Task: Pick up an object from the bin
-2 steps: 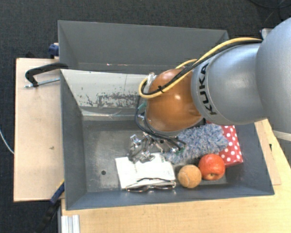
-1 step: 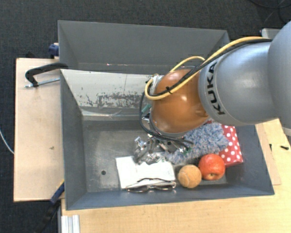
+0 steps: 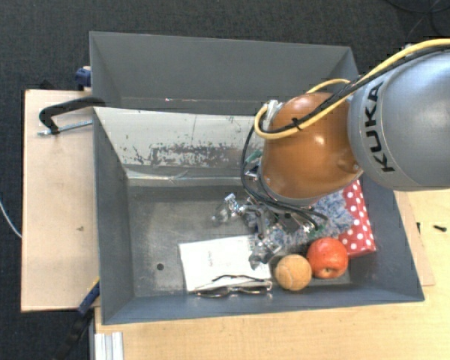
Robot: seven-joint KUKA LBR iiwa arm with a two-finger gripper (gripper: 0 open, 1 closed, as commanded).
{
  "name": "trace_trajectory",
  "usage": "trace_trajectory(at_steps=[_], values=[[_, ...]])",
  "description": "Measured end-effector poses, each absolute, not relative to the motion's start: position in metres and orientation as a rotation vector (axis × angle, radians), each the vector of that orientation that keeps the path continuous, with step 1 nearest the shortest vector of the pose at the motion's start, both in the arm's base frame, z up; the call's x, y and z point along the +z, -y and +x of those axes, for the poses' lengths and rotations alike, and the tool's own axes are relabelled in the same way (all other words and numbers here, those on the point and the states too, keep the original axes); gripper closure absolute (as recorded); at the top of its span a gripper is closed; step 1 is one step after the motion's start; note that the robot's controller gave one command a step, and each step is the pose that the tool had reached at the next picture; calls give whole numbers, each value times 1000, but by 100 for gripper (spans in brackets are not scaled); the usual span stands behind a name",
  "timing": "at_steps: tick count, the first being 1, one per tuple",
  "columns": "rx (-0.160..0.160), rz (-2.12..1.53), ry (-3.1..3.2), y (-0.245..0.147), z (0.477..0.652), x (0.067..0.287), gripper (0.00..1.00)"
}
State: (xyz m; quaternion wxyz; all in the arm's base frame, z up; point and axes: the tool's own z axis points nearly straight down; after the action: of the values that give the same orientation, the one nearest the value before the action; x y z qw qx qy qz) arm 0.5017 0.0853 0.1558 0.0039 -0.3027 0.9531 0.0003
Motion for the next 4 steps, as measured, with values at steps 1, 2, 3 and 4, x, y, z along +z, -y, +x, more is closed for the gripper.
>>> trace_trajectory(at_steps=[1,2,3,4], values=[[2,-951,-2989,-86,502,154,0],[4,-889,-3007,-47,510,137,0],[-2,-1023,-2967,-23,508,103,0],[1,-1098,-2939,8,567,75,100]])
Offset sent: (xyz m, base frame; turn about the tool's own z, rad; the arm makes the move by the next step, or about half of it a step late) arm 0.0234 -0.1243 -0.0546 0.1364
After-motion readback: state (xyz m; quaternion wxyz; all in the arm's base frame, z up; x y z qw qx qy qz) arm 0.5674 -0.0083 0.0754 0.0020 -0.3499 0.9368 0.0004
